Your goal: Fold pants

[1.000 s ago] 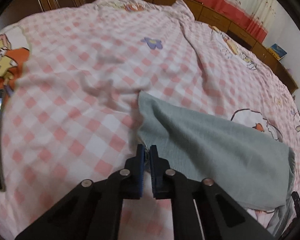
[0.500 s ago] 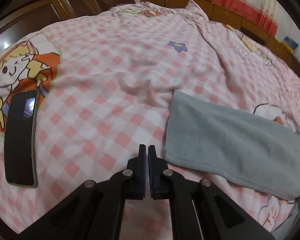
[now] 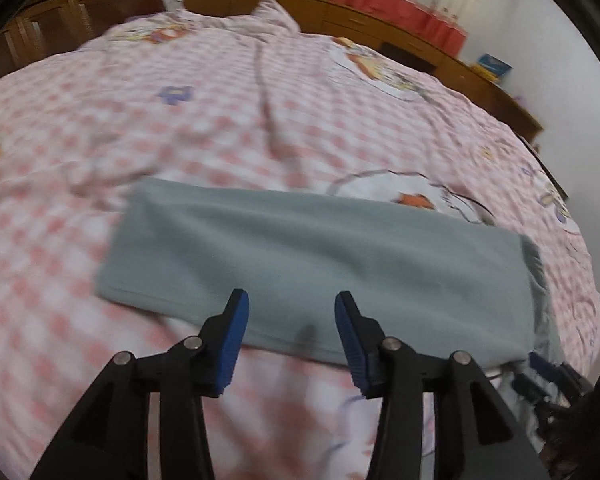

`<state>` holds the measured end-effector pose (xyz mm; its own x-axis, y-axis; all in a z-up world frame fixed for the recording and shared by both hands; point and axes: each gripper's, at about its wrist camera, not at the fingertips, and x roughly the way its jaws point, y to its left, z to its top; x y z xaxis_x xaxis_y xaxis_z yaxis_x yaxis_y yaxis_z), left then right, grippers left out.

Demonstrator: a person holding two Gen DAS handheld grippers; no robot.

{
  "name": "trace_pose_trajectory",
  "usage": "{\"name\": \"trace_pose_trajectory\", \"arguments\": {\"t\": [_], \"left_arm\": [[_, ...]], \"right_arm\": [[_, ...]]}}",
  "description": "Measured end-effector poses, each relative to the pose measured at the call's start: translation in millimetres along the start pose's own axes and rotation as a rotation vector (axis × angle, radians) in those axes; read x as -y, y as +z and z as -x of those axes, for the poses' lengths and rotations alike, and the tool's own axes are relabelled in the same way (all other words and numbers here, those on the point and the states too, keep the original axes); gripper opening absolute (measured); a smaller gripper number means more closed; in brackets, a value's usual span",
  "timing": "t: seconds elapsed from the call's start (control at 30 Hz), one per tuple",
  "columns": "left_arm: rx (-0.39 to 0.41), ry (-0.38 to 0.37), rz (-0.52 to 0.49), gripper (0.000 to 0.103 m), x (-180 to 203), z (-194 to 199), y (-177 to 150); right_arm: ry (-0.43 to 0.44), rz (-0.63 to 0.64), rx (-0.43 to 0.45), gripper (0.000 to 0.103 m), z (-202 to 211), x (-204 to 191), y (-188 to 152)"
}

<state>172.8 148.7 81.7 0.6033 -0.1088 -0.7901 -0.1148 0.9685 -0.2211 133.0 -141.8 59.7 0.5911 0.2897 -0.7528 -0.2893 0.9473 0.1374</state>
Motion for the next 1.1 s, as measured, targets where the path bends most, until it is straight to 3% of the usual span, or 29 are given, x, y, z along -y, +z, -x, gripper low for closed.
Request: {"name": "trace_pose_trajectory", "arguments": {"t": [0.1,0.2,0.4,0.43,0.47,0.5,0.57,0.8,0.9,0.97,1.1], "left_arm": [[-0.031,-0.051,-0.034,0.049,21.7,-15.1,-3.7],[-0.064,-0.034,-0.076,0.052,35.0,-33.9,-7.5],[-0.071,-0.042,-0.040,0.054,31.2,-47.6,-12.6],[-0.072,-0.043,-0.041,0.054,31.2,-47.8,-12.5],[-0.075,-0.044,-0.043,0.054,31.3,-48.2,-11.9],[-0.077,-0.044,-0.043,0.055,31.4,-48.6,-11.5],[-0.079,-0.045,-0.041,0.055,30.4,-48.6,-11.8],[-0.137,-0.035,-0.057,0.055,24.2,-57.0,-12.2],[-0.150,-0.029,-0.048,0.055,21.7,-58.7,-11.1],[-0.146,-0.018,-0.044,0.055,22.0,-55.3,-12.5],[-0.139,-0.007,-0.068,0.056,23.7,-38.2,-24.5]], "right_arm": [[0.024,-0.111,0.048,0.054,8.2,5.6,-8.9],[0.024,-0.119,-0.001,0.054,-5.3,4.5,-5.8],[-0.027,-0.097,-0.036,0.054,-34.2,4.6,0.8],[-0.045,-0.081,-0.037,0.051,-37.7,3.1,2.1],[-0.062,-0.074,-0.037,0.034,-39.4,3.1,2.7],[-0.099,-0.075,-0.043,0.026,-40.9,4.4,3.5],[-0.063,-0.089,-0.061,0.013,-37.9,8.5,6.2],[0.264,-0.104,-0.062,0.012,3.7,43.1,12.3],[0.237,-0.071,-0.102,0.013,3.6,45.7,7.1],[0.216,-0.050,-0.114,0.021,4.0,42.9,0.6],[0.217,-0.065,-0.125,0.025,7.1,44.3,-8.0]]}}
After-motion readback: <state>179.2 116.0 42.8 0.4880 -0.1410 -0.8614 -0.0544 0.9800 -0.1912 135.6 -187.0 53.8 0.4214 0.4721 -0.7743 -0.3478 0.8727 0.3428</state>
